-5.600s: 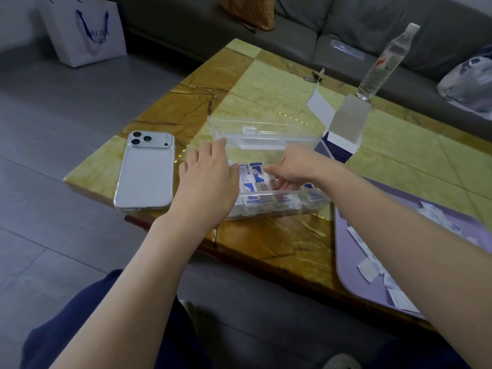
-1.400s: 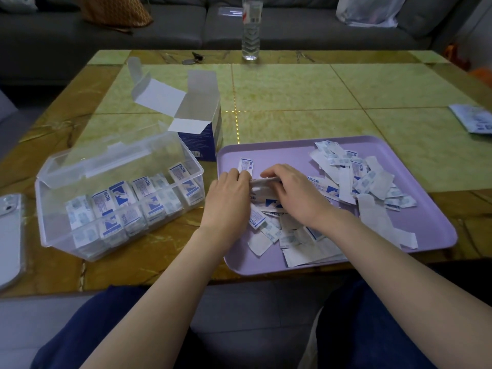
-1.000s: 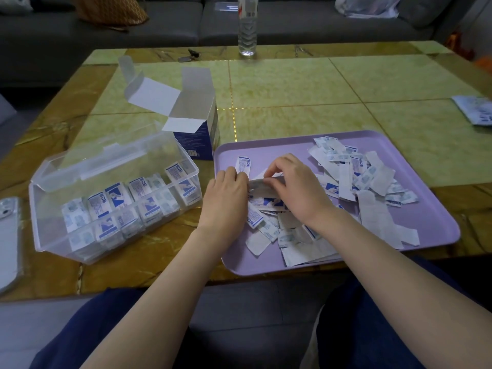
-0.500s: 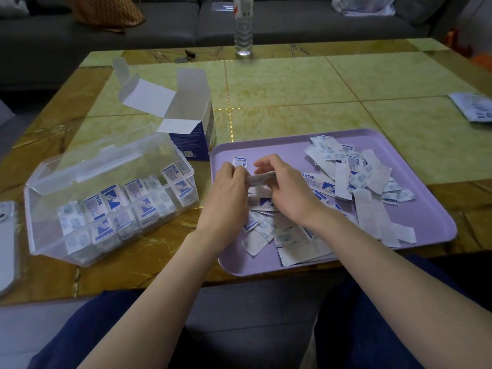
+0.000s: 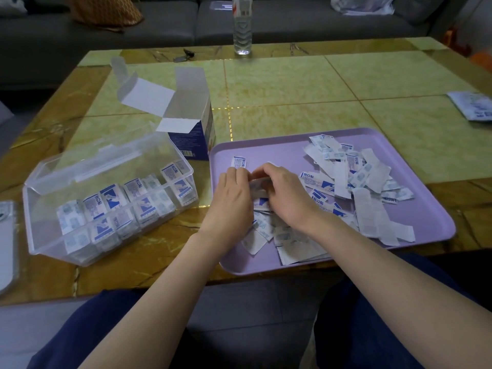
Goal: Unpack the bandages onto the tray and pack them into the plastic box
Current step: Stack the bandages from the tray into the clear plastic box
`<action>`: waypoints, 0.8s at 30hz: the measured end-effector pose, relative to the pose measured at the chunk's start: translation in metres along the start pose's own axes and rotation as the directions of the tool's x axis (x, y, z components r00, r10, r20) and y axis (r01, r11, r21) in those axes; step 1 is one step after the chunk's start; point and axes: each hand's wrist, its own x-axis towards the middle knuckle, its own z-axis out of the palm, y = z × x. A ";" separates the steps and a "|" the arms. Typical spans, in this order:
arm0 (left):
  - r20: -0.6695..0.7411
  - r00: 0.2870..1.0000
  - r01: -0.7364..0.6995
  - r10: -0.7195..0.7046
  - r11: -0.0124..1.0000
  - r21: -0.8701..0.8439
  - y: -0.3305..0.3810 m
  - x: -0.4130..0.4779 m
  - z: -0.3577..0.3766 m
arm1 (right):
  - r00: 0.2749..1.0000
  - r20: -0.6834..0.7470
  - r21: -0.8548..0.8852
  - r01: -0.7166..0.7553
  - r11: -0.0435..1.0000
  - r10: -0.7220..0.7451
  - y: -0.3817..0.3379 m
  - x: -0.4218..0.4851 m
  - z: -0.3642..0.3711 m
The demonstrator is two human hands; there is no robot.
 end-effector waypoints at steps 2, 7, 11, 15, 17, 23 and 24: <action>-0.033 0.999 0.022 -0.019 0.994 0.109 -0.003 0.000 -0.001 | 1.000 -0.017 -0.036 0.020 0.999 -0.020 0.002 0.001 -0.001; 0.017 1.000 0.019 -0.024 0.964 0.267 -0.006 -0.003 0.005 | 0.993 0.082 -0.074 0.091 0.993 -0.085 0.000 -0.001 0.002; -0.017 1.000 0.020 -0.016 0.967 0.252 -0.006 -0.003 0.006 | 0.992 0.072 -0.084 0.110 0.990 -0.104 0.000 -0.002 0.004; 0.011 0.999 0.031 -0.036 0.960 0.277 -0.007 -0.002 0.009 | 0.998 0.040 -0.062 0.058 0.996 -0.055 -0.001 -0.001 0.000; 0.030 0.999 0.031 -0.041 0.957 0.289 -0.008 0.000 0.008 | 0.997 0.039 -0.063 0.066 0.996 -0.063 -0.001 -0.002 -0.001; 0.003 0.999 0.044 -0.045 0.985 0.164 -0.002 -0.001 -0.004 | 0.992 -0.040 -0.067 0.114 0.991 -0.117 0.000 -0.005 -0.005; -0.009 0.998 0.061 -0.061 0.992 0.114 -0.001 -0.001 -0.007 | 0.989 -0.050 -0.063 0.136 0.989 -0.139 0.000 -0.006 -0.006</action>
